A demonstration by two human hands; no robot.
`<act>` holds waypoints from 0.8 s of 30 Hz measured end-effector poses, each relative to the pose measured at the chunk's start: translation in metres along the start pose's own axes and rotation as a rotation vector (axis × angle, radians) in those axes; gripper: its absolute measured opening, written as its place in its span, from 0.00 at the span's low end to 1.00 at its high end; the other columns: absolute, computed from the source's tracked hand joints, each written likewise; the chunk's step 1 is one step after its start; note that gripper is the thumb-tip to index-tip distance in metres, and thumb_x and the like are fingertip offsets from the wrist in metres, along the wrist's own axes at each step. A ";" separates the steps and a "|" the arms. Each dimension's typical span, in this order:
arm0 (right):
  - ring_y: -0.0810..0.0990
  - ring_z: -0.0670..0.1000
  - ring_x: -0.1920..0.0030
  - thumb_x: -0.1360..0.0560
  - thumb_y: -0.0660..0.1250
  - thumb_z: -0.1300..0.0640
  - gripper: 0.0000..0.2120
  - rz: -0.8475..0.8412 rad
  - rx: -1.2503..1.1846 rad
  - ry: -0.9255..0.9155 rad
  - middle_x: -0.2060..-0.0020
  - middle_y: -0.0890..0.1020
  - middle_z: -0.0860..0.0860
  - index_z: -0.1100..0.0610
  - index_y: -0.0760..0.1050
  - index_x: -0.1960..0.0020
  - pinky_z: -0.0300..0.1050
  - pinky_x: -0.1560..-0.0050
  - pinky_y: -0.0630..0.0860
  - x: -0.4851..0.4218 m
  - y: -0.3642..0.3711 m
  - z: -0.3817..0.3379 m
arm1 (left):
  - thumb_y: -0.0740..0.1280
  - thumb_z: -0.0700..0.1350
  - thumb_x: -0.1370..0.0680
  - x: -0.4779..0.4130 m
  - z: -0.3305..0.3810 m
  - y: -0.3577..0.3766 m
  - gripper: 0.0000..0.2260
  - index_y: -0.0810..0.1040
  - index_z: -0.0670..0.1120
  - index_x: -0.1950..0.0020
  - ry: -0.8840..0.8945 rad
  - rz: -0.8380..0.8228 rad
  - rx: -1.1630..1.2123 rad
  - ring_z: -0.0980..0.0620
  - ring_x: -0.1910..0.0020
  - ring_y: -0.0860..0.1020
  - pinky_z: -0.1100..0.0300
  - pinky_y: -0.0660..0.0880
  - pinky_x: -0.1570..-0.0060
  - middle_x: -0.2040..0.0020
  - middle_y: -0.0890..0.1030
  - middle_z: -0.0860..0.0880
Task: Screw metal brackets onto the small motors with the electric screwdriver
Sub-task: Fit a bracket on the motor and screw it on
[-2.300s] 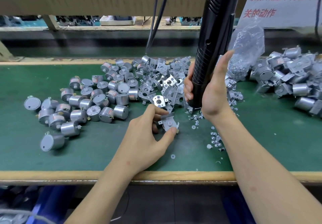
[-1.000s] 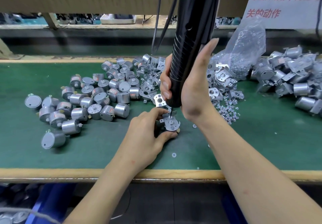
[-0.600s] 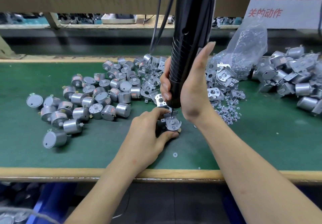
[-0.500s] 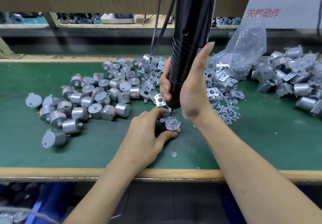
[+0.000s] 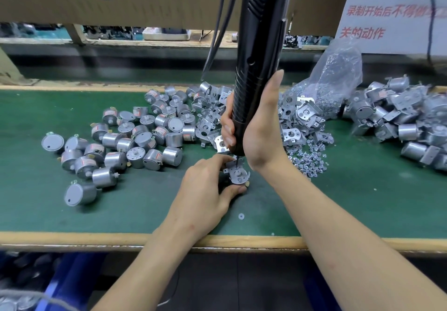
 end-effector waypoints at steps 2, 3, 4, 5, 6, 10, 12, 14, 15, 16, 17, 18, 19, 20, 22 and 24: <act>0.64 0.53 0.78 0.29 0.45 0.26 0.34 0.035 0.008 -0.024 0.77 0.69 0.52 0.55 0.69 0.67 0.43 0.75 0.63 0.001 0.003 0.000 | 0.77 0.52 0.29 0.000 0.000 0.000 0.22 0.77 0.50 0.37 -0.003 0.004 -0.001 0.54 0.49 0.74 0.67 0.61 0.55 0.47 0.82 0.51; 0.64 0.53 0.78 0.29 0.46 0.26 0.34 0.057 0.012 -0.038 0.77 0.69 0.52 0.55 0.69 0.67 0.43 0.75 0.63 0.002 0.004 0.000 | 0.77 0.52 0.29 0.000 0.000 0.000 0.22 0.77 0.50 0.37 -0.002 0.006 -0.001 0.53 0.49 0.74 0.67 0.62 0.55 0.47 0.82 0.51; 0.64 0.53 0.78 0.29 0.47 0.26 0.34 0.084 0.020 -0.051 0.77 0.69 0.52 0.55 0.69 0.68 0.43 0.75 0.63 0.003 0.004 0.000 | 0.77 0.52 0.29 0.000 0.000 0.000 0.22 0.77 0.50 0.37 0.002 0.006 0.000 0.53 0.49 0.74 0.67 0.62 0.55 0.48 0.82 0.52; 0.65 0.53 0.78 0.29 0.47 0.25 0.34 0.115 0.039 -0.061 0.77 0.69 0.53 0.55 0.69 0.68 0.43 0.76 0.63 0.004 0.005 -0.001 | 0.77 0.52 0.29 0.000 0.000 0.001 0.22 0.77 0.50 0.37 0.006 0.006 0.001 0.52 0.48 0.75 0.66 0.62 0.55 0.47 0.82 0.52; 0.66 0.53 0.78 0.29 0.46 0.26 0.35 0.148 0.070 -0.070 0.77 0.70 0.54 0.56 0.69 0.68 0.44 0.75 0.64 0.005 0.005 -0.001 | 0.76 0.52 0.28 0.000 0.000 0.001 0.22 0.77 0.50 0.36 0.010 0.007 0.001 0.52 0.48 0.75 0.65 0.63 0.55 0.47 0.82 0.52; 0.72 0.53 0.75 0.26 0.46 0.28 0.35 0.245 0.236 -0.111 0.74 0.74 0.54 0.58 0.71 0.66 0.48 0.72 0.71 0.010 0.004 -0.002 | 0.76 0.52 0.28 0.000 0.002 0.000 0.22 0.77 0.49 0.36 0.021 0.010 0.004 0.49 0.48 0.77 0.58 0.70 0.50 0.47 0.82 0.51; 0.76 0.50 0.69 0.21 0.50 0.32 0.32 0.319 0.433 -0.144 0.69 0.77 0.51 0.59 0.73 0.60 0.51 0.66 0.75 0.019 0.001 -0.002 | 0.76 0.52 0.28 0.000 0.003 -0.003 0.21 0.77 0.49 0.38 0.028 -0.008 0.018 0.49 0.49 0.78 0.55 0.73 0.51 0.49 0.83 0.51; 0.80 0.47 0.57 0.16 0.57 0.40 0.20 0.403 0.634 -0.201 0.57 0.81 0.49 0.56 0.76 0.48 0.51 0.53 0.78 0.037 -0.008 0.000 | 0.76 0.52 0.29 0.001 0.005 -0.006 0.20 0.78 0.49 0.40 0.035 -0.019 0.039 0.50 0.51 0.80 0.53 0.75 0.51 0.51 0.84 0.53; 0.80 0.46 0.48 0.16 0.60 0.44 0.16 0.424 0.675 -0.208 0.48 0.80 0.50 0.55 0.76 0.41 0.49 0.45 0.78 0.049 -0.013 0.002 | 0.77 0.52 0.29 0.001 0.005 -0.007 0.20 0.78 0.50 0.41 0.037 -0.022 0.043 0.52 0.52 0.80 0.54 0.75 0.52 0.51 0.84 0.54; 0.78 0.46 0.41 0.16 0.61 0.47 0.16 0.436 0.699 -0.194 0.42 0.78 0.50 0.57 0.75 0.36 0.46 0.38 0.77 0.062 -0.019 0.004 | 0.77 0.53 0.30 0.002 0.007 -0.009 0.20 0.78 0.51 0.41 0.046 -0.027 0.039 0.54 0.52 0.80 0.58 0.75 0.52 0.52 0.83 0.57; 0.77 0.46 0.37 0.16 0.62 0.49 0.17 0.438 0.721 -0.163 0.38 0.77 0.50 0.58 0.74 0.33 0.44 0.35 0.75 0.074 -0.025 0.005 | 0.77 0.53 0.30 0.004 0.009 -0.010 0.20 0.78 0.51 0.42 0.069 -0.031 0.027 0.60 0.54 0.79 0.63 0.73 0.53 0.54 0.81 0.61; 0.76 0.45 0.36 0.17 0.63 0.50 0.17 0.435 0.734 -0.114 0.38 0.77 0.49 0.57 0.75 0.32 0.42 0.34 0.74 0.085 -0.031 0.007 | 0.77 0.53 0.30 0.005 0.012 -0.011 0.20 0.78 0.52 0.42 0.107 -0.032 0.010 0.64 0.55 0.76 0.70 0.70 0.54 0.55 0.77 0.65; 0.77 0.43 0.38 0.18 0.64 0.52 0.13 0.424 0.732 -0.054 0.40 0.79 0.47 0.55 0.78 0.35 0.38 0.37 0.74 0.094 -0.035 0.007 | 0.78 0.51 0.31 0.007 0.016 -0.012 0.20 0.78 0.51 0.42 0.153 -0.025 -0.003 0.68 0.56 0.74 0.74 0.66 0.54 0.57 0.74 0.68; 0.79 0.40 0.41 0.18 0.65 0.53 0.09 0.402 0.710 0.012 0.45 0.82 0.43 0.50 0.79 0.40 0.34 0.42 0.75 0.101 -0.037 0.006 | 0.78 0.49 0.31 0.008 0.021 -0.013 0.20 0.78 0.50 0.42 0.195 -0.013 -0.003 0.72 0.55 0.71 0.77 0.65 0.53 0.56 0.72 0.69; 0.82 0.39 0.50 0.19 0.67 0.56 0.06 0.334 0.600 0.130 0.55 0.85 0.41 0.45 0.80 0.48 0.32 0.51 0.76 0.110 -0.040 0.001 | 0.78 0.43 0.32 0.009 0.028 -0.014 0.21 0.78 0.47 0.41 0.270 0.023 0.011 0.75 0.53 0.69 0.79 0.63 0.50 0.52 0.73 0.66; 0.84 0.45 0.58 0.18 0.67 0.61 0.07 0.296 0.358 0.231 0.59 0.87 0.46 0.52 0.82 0.50 0.39 0.59 0.80 0.113 -0.044 -0.004 | 0.76 0.46 0.31 0.010 0.032 -0.016 0.21 0.78 0.46 0.40 0.351 0.059 -0.005 0.74 0.50 0.68 0.78 0.62 0.46 0.48 0.75 0.62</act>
Point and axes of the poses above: each hand's wrist, its own x-axis away from the middle knuckle, its own y-axis out of the palm, z = x × y, the point moved 1 cm from there along -x, towards the middle knuckle
